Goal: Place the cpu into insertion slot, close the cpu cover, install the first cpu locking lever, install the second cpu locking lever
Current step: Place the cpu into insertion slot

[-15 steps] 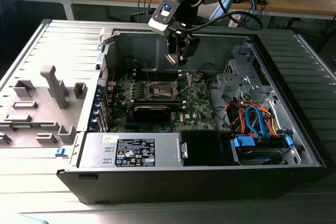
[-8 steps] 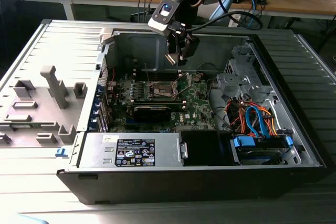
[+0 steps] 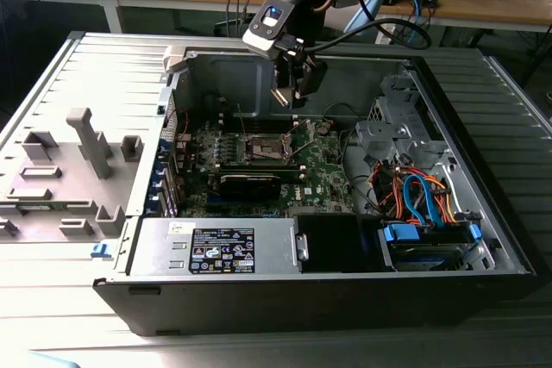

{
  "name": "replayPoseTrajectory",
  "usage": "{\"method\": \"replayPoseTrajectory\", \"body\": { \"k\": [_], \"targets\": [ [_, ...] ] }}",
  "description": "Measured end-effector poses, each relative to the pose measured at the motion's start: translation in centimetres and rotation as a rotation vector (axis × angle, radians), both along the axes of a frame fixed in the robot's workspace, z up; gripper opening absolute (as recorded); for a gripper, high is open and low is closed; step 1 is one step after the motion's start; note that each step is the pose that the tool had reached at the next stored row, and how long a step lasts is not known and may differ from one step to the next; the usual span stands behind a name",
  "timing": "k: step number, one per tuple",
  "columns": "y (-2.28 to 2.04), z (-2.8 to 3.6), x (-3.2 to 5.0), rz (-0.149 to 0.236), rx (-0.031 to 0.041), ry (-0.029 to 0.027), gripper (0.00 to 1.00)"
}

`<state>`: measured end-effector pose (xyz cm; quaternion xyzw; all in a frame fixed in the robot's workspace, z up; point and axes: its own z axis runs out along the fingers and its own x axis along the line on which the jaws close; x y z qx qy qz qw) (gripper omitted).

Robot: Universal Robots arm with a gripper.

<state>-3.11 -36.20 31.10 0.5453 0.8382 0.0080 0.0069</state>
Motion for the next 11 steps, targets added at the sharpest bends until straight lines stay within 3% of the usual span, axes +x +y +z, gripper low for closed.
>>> {"method": "replayPoseTrajectory", "body": {
  "k": [11],
  "targets": [
    [0.0, -0.02, 0.0, -0.014, 0.0, 0.0, 0.55]
  ]
}}
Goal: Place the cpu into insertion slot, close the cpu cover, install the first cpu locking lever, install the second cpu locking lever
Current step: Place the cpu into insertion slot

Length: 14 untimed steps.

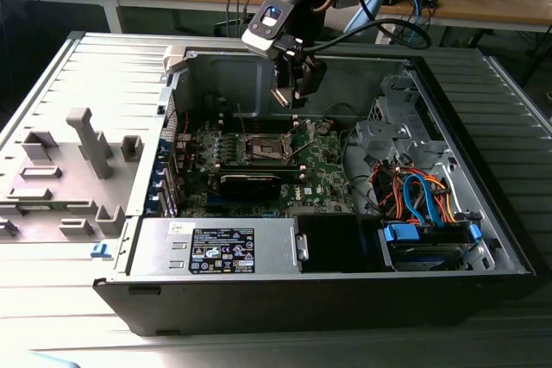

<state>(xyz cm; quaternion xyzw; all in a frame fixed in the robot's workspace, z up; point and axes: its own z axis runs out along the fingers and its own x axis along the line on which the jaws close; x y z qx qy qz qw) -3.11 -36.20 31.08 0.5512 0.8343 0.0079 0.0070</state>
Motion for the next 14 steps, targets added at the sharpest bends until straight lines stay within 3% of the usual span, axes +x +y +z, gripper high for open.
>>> {"method": "replayPoseTrajectory", "body": {
  "k": [10, 14],
  "targets": [
    [0.0, -0.02, 0.0, -0.016, 0.0, 0.0, 0.55],
    [0.0, -0.08, 0.0, -0.054, -0.0006, 0.0, 0.55]
  ]
}}
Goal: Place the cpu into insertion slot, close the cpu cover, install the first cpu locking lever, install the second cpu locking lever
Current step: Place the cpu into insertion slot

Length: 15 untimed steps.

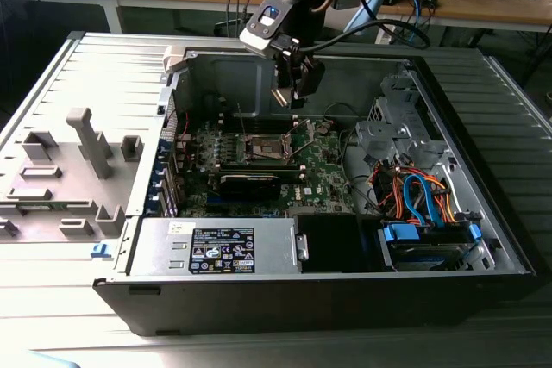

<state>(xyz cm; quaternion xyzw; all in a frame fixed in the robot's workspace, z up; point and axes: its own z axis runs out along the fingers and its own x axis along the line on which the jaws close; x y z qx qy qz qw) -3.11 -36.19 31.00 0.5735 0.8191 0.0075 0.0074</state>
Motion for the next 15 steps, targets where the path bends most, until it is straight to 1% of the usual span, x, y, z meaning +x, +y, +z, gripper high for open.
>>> {"method": "replayPoseTrajectory", "body": {
  "k": [3, 7, 10, 15],
  "targets": [
    [0.0, -0.04, 0.0, -0.012, -0.0013, -0.0001, 0.55],
    [0.0, -0.05, 0.0, -0.025, -0.0061, 0.0, 0.55],
    [0.0, -0.07, 0.0, -0.033, -0.0071, 0.0, 0.55],
    [0.0, -0.17, 0.0, -0.071, -0.0102, 0.0001, 0.55]
  ]
}}
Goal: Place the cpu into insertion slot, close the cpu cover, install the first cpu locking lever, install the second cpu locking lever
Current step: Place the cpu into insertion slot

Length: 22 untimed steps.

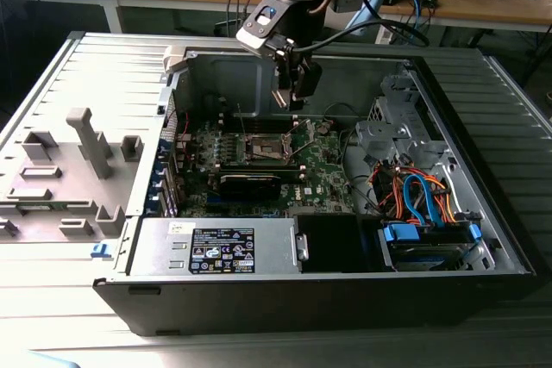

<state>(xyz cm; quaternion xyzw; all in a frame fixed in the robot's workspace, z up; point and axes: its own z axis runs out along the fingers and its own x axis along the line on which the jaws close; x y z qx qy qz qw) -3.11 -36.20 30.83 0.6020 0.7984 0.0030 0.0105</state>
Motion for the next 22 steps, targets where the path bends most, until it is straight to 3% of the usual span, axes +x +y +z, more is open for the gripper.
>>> {"method": "replayPoseTrajectory", "body": {
  "k": [15, 22],
  "targets": [
    [0.0, -0.14, 0.0, -0.049, -0.0016, -0.0001, 0.55],
    [0.0, -0.34, 0.0, -0.1, -0.0017, 0.0, 0.55]
  ]
}}
